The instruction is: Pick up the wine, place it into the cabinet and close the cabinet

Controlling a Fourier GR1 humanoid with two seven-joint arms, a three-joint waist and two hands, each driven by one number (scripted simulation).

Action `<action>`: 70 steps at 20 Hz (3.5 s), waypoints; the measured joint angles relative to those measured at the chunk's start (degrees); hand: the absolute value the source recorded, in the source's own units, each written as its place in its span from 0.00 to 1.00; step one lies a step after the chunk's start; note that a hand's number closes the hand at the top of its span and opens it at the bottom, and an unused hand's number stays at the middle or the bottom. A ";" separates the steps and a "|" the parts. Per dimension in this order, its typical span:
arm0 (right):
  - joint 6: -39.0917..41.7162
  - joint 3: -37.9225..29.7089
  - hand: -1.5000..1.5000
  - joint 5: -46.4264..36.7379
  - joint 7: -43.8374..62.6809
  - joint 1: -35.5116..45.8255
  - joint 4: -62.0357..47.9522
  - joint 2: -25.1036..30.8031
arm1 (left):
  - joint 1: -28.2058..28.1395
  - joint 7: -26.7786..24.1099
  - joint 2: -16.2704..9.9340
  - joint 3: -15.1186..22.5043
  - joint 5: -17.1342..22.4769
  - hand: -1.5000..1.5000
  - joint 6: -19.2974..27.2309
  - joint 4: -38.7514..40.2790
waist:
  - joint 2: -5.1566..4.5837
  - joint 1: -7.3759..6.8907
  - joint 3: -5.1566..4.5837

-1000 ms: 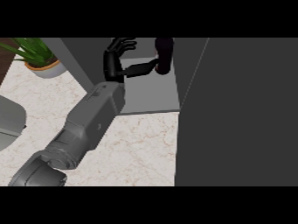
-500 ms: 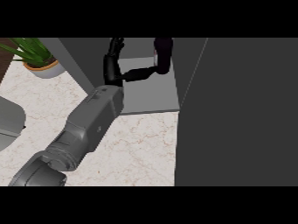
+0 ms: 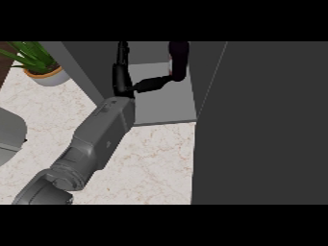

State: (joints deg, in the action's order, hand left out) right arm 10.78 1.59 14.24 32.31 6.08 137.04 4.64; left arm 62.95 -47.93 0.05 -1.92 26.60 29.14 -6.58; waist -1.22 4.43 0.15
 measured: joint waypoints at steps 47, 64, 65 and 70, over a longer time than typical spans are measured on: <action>-1.92 0.66 0.00 -0.76 0.35 -1.69 0.61 0.34 | -23.90 1.58 -0.05 31.22 19.87 0.00 1.46 -32.52 | 1.45 -2.87 -0.15; -3.56 -0.27 0.00 -1.64 1.84 -1.10 1.33 1.68 | -47.38 9.91 -3.48 46.63 9.57 0.00 19.36 -73.33 | 1.52 -4.56 -0.13; -3.66 0.15 0.00 -1.71 1.84 -1.52 1.47 1.53 | -48.73 10.42 -3.99 47.32 8.72 0.00 20.28 -75.30 | 1.52 -4.53 -0.13; -3.48 0.02 0.00 -1.92 1.58 -0.83 1.06 1.56 | -54.81 13.29 -7.64 49.84 4.86 0.00 23.50 -86.15 | 1.45 -4.59 -0.14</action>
State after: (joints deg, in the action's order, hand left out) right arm 7.29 1.62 12.33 33.89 5.25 138.10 6.20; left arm 8.14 -34.65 -7.59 47.92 31.46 52.64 -92.73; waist 0.22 -0.17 0.01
